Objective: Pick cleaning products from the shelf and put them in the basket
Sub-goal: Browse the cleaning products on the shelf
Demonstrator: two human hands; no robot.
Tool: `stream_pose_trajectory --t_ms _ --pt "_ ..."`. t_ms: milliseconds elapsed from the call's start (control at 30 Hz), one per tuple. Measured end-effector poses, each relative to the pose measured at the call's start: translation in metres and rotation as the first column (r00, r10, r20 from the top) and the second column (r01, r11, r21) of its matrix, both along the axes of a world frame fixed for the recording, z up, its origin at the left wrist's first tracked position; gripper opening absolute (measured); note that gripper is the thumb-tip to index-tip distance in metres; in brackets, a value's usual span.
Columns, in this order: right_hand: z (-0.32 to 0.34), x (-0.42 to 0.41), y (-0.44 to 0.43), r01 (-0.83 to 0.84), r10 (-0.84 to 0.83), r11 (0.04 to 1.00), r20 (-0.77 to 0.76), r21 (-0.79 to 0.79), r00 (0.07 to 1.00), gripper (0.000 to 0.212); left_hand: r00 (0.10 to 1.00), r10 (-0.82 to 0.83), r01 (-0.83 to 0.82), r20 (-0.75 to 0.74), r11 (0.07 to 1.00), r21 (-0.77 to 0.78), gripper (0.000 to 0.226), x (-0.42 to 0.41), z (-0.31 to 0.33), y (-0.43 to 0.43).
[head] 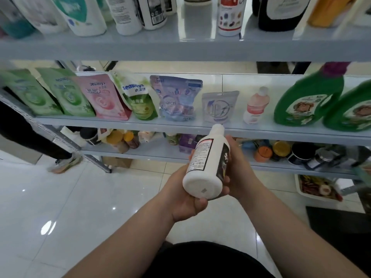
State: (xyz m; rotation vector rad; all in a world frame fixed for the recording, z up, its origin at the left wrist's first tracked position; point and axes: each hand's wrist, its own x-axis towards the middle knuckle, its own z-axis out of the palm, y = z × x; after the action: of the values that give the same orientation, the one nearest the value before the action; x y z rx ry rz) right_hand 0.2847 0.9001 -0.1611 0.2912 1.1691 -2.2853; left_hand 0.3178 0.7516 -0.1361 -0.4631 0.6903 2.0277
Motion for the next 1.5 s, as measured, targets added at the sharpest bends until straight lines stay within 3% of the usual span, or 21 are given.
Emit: stream_pose_trajectory --t_ms 133,267,333,400,433,533,700,800,867,933,1000,1067,1133,1233,1333,1400,1500 --pt "0.002 -0.014 -0.017 0.237 -0.222 0.961 -0.114 0.141 0.968 0.043 0.965 -0.081 -0.008 -0.249 0.942 -0.337 0.061 -0.015 -0.003 -0.027" --pt "0.008 -0.024 -0.043 0.313 -0.238 0.894 -0.252 0.321 0.938 0.037 0.912 -0.082 -0.124 -0.402 0.88 -0.459 0.051 -0.025 -0.001 -0.05" --pt "0.011 -0.027 -0.057 0.34 -0.227 0.847 -0.299 0.409 0.927 0.043 0.806 -0.196 -0.247 -0.559 0.747 -0.617 0.058 -0.032 -0.006 -0.065" --pt "0.014 -0.03 -0.071 0.348 -0.225 0.83 -0.309 0.435 0.924 0.046 0.689 -0.31 -0.36 -0.655 0.639 -0.68 0.061 -0.04 -0.007 -0.081" --pt "0.016 -0.032 -0.077 0.346 -0.226 0.835 -0.307 0.428 0.925 0.046 0.687 -0.297 -0.375 -0.664 0.638 -0.673 0.059 -0.043 -0.007 -0.089" --pt "0.023 -0.041 -0.092 0.353 -0.261 0.855 -0.272 0.381 0.926 0.049 0.845 -0.087 -0.268 -0.528 0.785 -0.559 0.035 -0.048 -0.003 -0.11" --pt "0.037 -0.054 -0.127 0.311 -0.261 0.892 -0.188 0.328 0.947 0.075 0.955 -0.077 -0.006 -0.287 0.96 -0.278 0.08 -0.055 0.002 -0.141" --pt "0.044 -0.058 -0.155 0.317 -0.266 0.901 -0.2 0.296 0.943 0.072 0.98 -0.087 0.07 -0.182 0.993 -0.099 0.079 -0.06 0.002 -0.162" --pt "0.044 -0.061 -0.169 0.321 -0.263 0.894 -0.214 0.314 0.941 0.059 0.985 -0.087 0.071 -0.146 0.991 -0.109 0.072 -0.064 0.001 -0.178" --pt "0.042 -0.065 -0.179 0.316 -0.216 0.866 -0.28 0.387 0.935 0.041 0.96 -0.081 0.006 -0.267 0.963 -0.27 0.068 -0.069 -0.001 -0.195" --pt "0.047 -0.068 -0.187 0.324 -0.085 0.759 -0.408 0.564 0.909 0.025 0.846 -0.15 -0.147 -0.513 0.858 -0.493 0.075 -0.072 -0.003 -0.213" --pt "0.054 -0.069 -0.191 0.385 0.057 0.58 -0.507 0.718 0.86 0.025 0.667 -0.361 -0.335 -0.652 0.636 -0.695 0.086 -0.075 -0.002 -0.231" --pt "0.06 -0.072 -0.193 0.439 0.228 0.416 -0.558 0.797 0.798 0.028 0.525 -0.536 -0.484 -0.661 0.451 -0.75 0.079 -0.077 0.0 -0.245" --pt "0.068 -0.074 -0.197 0.412 0.466 0.186 -0.449 0.892 0.762 0.034 0.432 -0.632 -0.58 -0.644 0.353 -0.735 0.081 -0.077 0.0 -0.26" --pt "0.075 -0.073 -0.206 0.419 0.581 0.049 -0.367 0.907 0.726 0.036 0.389 -0.641 -0.593 -0.662 0.375 -0.712 0.083 -0.078 -0.003 -0.274" --pt "0.078 -0.072 -0.215 0.55 0.684 -0.014 -0.393 0.835 0.614 0.037 0.376 -0.603 -0.567 -0.704 0.451 -0.689 0.078 -0.079 -0.003 -0.285" --pt "0.088 -0.067 -0.222 0.744 0.789 0.11 -0.513 0.659 0.338 0.04 0.392 -0.498 -0.408 -0.774 0.66 -0.631 0.075 -0.081 -0.004 -0.301"
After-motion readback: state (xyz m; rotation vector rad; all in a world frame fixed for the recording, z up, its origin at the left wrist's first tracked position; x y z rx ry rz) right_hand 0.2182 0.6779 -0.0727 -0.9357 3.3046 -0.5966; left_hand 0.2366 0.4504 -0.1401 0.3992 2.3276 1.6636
